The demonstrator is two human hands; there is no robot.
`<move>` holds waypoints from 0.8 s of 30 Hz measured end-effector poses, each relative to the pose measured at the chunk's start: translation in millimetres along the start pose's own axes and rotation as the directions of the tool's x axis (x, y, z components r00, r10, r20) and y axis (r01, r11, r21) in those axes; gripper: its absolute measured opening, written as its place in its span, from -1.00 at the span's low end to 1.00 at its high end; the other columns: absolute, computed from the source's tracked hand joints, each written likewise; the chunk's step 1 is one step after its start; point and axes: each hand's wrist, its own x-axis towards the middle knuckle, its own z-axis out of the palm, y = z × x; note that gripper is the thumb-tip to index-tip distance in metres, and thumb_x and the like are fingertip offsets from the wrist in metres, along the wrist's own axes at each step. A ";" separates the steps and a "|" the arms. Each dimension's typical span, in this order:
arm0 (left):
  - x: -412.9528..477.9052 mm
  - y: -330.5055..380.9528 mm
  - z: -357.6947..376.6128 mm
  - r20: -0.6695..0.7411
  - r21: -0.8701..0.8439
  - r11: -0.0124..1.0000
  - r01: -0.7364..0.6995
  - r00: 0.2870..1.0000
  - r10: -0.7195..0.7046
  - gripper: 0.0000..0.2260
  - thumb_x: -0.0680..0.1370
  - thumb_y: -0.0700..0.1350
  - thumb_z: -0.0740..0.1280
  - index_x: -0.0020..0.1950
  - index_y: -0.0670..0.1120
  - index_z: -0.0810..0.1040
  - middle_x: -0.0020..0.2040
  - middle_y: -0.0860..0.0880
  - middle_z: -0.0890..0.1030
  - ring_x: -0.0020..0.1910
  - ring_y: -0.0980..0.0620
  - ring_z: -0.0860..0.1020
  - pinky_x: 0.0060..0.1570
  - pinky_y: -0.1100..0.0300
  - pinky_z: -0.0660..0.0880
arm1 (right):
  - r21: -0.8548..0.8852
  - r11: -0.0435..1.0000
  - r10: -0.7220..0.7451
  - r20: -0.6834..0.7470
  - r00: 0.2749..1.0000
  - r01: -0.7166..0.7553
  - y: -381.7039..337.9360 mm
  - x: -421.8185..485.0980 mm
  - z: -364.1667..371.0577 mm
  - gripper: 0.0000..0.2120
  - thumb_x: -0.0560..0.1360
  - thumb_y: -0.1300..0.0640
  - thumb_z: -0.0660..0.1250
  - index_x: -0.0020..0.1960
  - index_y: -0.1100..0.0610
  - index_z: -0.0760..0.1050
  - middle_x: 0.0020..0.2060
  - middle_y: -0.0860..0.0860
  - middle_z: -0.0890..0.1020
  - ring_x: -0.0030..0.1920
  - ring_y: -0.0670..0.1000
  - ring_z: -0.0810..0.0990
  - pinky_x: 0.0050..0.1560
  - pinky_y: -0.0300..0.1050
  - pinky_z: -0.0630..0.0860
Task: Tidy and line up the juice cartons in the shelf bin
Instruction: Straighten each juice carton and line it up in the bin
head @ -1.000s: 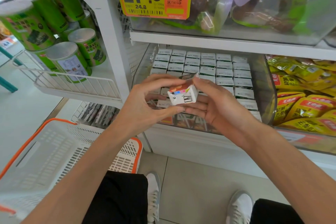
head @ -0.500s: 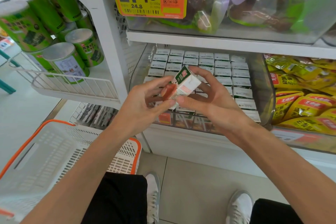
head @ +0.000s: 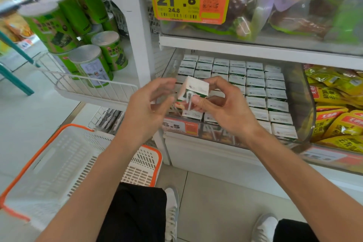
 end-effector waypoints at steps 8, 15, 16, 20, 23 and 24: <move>-5.7 -10.1 -13.4 -0.040 0.250 0.967 -0.042 0.998 0.054 -0.47 0.53 -0.23 0.53 0.44 0.12 0.55 0.17 0.06 0.66 0.04 0.16 0.66 -0.08 0.34 0.57 | -0.306 0.950 -0.066 0.019 0.998 0.069 5.5 15.0 32.3 -0.67 0.53 -0.01 0.55 0.27 -0.10 0.60 0.08 -0.16 0.71 -0.08 -0.18 0.73 -0.04 -0.13 0.72; -2.5 -17.2 -16.2 -0.019 0.270 0.961 -0.058 0.998 0.065 -0.46 0.51 -0.17 0.56 0.42 0.22 0.56 0.05 0.09 0.67 -0.10 0.18 0.67 -0.17 0.53 0.44 | -0.562 0.796 -0.184 0.128 0.975 0.224 3.8 20.5 19.3 -0.53 0.52 -0.13 0.53 0.34 -0.16 0.42 -0.06 -0.20 0.66 -0.15 -0.22 0.65 -0.19 -0.38 0.57; -2.0 -18.4 -16.7 -0.010 0.269 0.962 -0.055 0.998 0.060 -0.46 0.51 -0.16 0.56 0.40 0.25 0.57 0.03 0.13 0.67 -0.12 0.21 0.67 -0.18 0.52 0.45 | -0.574 0.782 -0.190 0.156 0.969 0.245 5.1 20.8 18.4 -0.56 0.51 -0.11 0.54 0.29 -0.15 0.42 -0.07 -0.20 0.66 -0.15 -0.23 0.64 -0.21 -0.40 0.54; -0.4 -25.5 -16.9 0.039 0.323 0.945 -0.052 0.998 0.042 -0.66 0.50 -0.16 0.57 0.20 0.18 0.69 -0.07 0.12 0.62 -0.17 0.25 0.65 -0.14 0.35 0.53 | -0.583 0.768 -0.165 0.219 0.962 0.265 14.9 20.8 21.2 -0.65 0.49 -0.04 0.58 0.17 -0.03 0.52 -0.07 -0.17 0.68 -0.13 -0.19 0.61 -0.21 -0.40 0.45; 0.4 -28.3 -15.7 0.072 0.383 0.921 -0.077 0.996 0.054 -0.74 0.49 -0.14 0.59 0.13 0.12 0.72 -0.08 0.07 0.57 -0.21 0.24 0.62 -0.16 0.33 0.52 | -0.596 0.761 -0.148 0.225 0.963 0.256 20.2 22.8 24.5 -0.67 0.50 -0.04 0.57 0.20 0.00 0.60 -0.04 -0.14 0.66 -0.07 -0.10 0.60 -0.11 -0.22 0.49; 0.6 -28.9 -15.3 0.079 0.408 0.909 -0.085 0.995 0.058 -0.73 0.48 -0.13 0.59 0.14 0.11 0.72 -0.09 0.06 0.55 -0.24 0.26 0.60 -0.18 0.36 0.49 | -0.593 0.764 -0.144 0.228 0.963 0.255 21.3 24.2 25.0 -0.68 0.51 -0.04 0.56 0.22 0.01 0.62 -0.01 -0.12 0.67 -0.03 -0.08 0.60 -0.05 -0.16 0.51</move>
